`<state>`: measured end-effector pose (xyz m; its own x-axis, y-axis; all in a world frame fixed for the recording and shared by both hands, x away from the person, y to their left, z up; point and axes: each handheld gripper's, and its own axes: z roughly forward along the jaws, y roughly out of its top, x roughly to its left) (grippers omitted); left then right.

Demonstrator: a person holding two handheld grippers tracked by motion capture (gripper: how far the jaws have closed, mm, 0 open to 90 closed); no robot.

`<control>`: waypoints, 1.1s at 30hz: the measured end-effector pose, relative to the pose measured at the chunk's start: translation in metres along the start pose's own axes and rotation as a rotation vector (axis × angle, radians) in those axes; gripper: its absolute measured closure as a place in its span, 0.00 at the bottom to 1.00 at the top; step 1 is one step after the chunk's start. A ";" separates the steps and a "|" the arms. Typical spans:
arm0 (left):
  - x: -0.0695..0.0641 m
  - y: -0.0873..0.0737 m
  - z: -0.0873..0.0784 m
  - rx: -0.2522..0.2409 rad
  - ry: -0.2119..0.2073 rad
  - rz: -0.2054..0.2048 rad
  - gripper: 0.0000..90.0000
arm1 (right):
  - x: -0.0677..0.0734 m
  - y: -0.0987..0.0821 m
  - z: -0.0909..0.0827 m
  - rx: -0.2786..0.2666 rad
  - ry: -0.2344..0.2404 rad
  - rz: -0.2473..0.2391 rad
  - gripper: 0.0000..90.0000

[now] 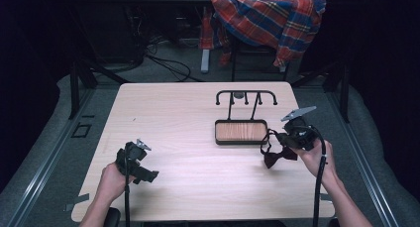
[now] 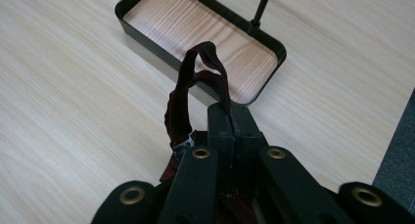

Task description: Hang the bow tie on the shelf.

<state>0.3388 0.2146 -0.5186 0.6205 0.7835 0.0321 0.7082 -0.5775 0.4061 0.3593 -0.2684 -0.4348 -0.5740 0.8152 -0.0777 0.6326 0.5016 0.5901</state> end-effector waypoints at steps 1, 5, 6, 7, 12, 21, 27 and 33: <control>0.000 0.000 0.000 0.000 0.002 0.000 0.01 | -0.002 0.002 -0.002 -0.008 -0.008 0.000 1.00; 0.000 -0.001 -0.001 -0.004 0.000 -0.004 0.01 | -0.005 0.006 -0.006 -0.028 -0.014 0.008 1.00; 0.000 -0.001 -0.001 -0.004 -0.001 -0.004 0.01 | -0.006 0.007 -0.007 -0.033 -0.020 0.009 1.00; 0.000 -0.001 -0.001 -0.005 0.000 -0.004 0.01 | -0.007 0.007 -0.009 -0.037 -0.022 0.011 1.00; 0.000 -0.001 -0.001 -0.002 0.000 0.000 0.01 | -0.010 0.010 -0.012 -0.055 -0.029 0.019 1.00; -0.001 -0.001 -0.002 0.002 0.004 0.002 0.01 | -0.017 0.020 -0.014 -0.077 -0.053 0.021 1.00; -0.002 -0.001 -0.001 0.005 0.002 0.006 0.01 | -0.024 0.025 -0.016 -0.097 -0.062 0.033 1.00; -0.003 0.000 -0.001 0.002 0.004 0.013 0.01 | -0.028 0.029 -0.018 -0.110 -0.068 0.041 1.00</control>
<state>0.3366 0.2128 -0.5181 0.6282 0.7770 0.0409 0.7010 -0.5880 0.4036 0.3839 -0.2819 -0.4012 -0.5103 0.8537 -0.1037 0.5914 0.4359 0.6784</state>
